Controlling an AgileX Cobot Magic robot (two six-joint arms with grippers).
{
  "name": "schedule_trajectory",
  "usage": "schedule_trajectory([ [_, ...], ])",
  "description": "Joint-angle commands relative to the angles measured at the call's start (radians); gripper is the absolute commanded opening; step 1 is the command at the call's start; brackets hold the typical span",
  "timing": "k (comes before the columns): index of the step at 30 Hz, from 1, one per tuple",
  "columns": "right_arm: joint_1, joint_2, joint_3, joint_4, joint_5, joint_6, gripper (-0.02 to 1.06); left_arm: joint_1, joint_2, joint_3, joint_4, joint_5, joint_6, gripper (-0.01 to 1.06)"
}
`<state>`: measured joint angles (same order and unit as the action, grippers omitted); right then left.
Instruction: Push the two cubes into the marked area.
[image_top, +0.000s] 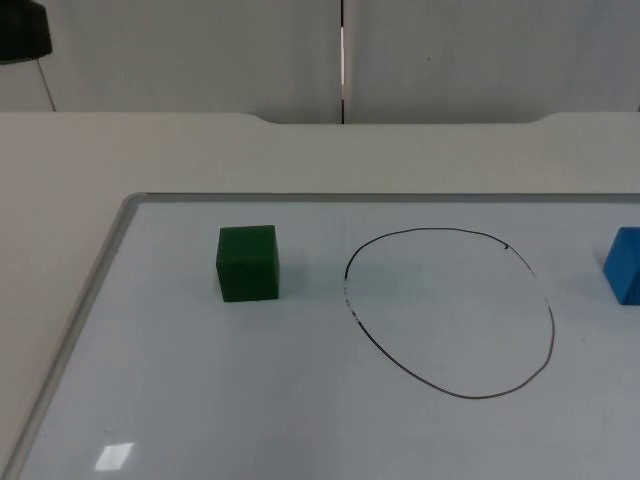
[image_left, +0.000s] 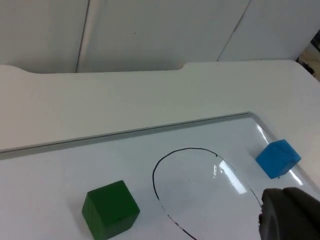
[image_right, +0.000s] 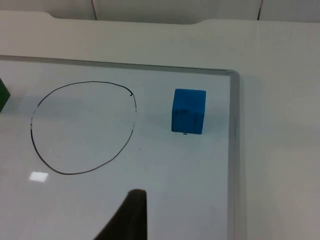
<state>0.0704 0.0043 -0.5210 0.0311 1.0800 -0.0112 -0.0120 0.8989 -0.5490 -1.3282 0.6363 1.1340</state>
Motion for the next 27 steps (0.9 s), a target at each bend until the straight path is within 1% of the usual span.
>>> schedule_trajectory([
  [1,-0.008,-0.004,0.005,-0.004,-0.001,-0.005,1.05,0.002,0.032,-0.006,-0.059,-0.016,0.045,0.0],
  [4,-0.008,-0.004,0.005,-0.004,-0.001,-0.005,1.05,0.002,0.065,-0.006,-0.07,-0.03,0.047,0.0],
  [8,-0.008,-0.004,0.005,-0.004,-0.001,-0.005,1.05,0.0,0.161,-0.006,-0.109,-0.076,0.075,0.0],
  [10,-0.008,-0.004,0.005,-0.004,-0.001,-0.005,1.05,0.0,0.173,-0.006,-0.112,-0.083,0.081,0.0],
  [12,-0.008,-0.004,0.005,-0.001,-0.001,-0.004,1.05,0.0,0.227,-0.006,-0.124,-0.108,0.116,0.0],
  [15,-0.008,-0.004,0.007,0.044,-0.003,-0.006,1.05,-0.002,0.281,-0.006,-0.131,-0.116,0.116,0.0],
  [16,-0.008,-0.004,0.007,0.048,-0.003,-0.008,1.05,-0.011,0.297,-0.006,-0.133,-0.138,0.116,0.0],
  [17,-0.008,-0.004,0.007,0.048,-0.003,-0.008,1.05,-0.011,0.297,-0.006,-0.133,-0.138,0.116,0.0],
  [19,-0.008,-0.004,0.007,0.048,-0.003,-0.008,1.05,-0.047,0.334,-0.01,-0.133,-0.209,0.114,0.0],
  [20,-0.008,-0.004,0.007,0.046,-0.003,-0.008,1.05,-0.078,0.35,-0.017,-0.133,-0.231,0.114,0.0],
  [21,-0.008,-0.004,0.007,0.046,-0.003,-0.008,1.05,-0.078,0.35,-0.017,-0.133,-0.231,0.114,0.0],
  [22,-0.008,-0.004,0.007,0.041,-0.003,-0.008,1.05,-0.114,0.368,-0.029,-0.133,-0.26,0.116,0.0],
  [23,-0.008,-0.004,0.007,0.028,-0.003,-0.008,1.05,-0.164,0.399,-0.049,-0.131,-0.345,0.116,0.0],
  [24,-0.008,-0.004,0.007,-0.015,-0.003,-0.008,1.05,-0.201,0.422,-0.064,-0.129,-0.408,0.114,0.0],
  [25,-0.008,-0.004,0.007,-0.021,-0.003,-0.008,1.05,-0.217,0.431,-0.07,-0.129,-0.443,0.114,0.0],
  [26,-0.008,-0.004,0.007,-0.068,-0.003,-0.008,1.05,-0.251,0.471,-0.088,-0.129,-0.51,0.114,0.0],
  [27,-0.008,-0.004,0.007,-0.068,-0.003,-0.008,1.05,-0.251,0.471,-0.088,-0.129,-0.51,0.114,0.0],
])
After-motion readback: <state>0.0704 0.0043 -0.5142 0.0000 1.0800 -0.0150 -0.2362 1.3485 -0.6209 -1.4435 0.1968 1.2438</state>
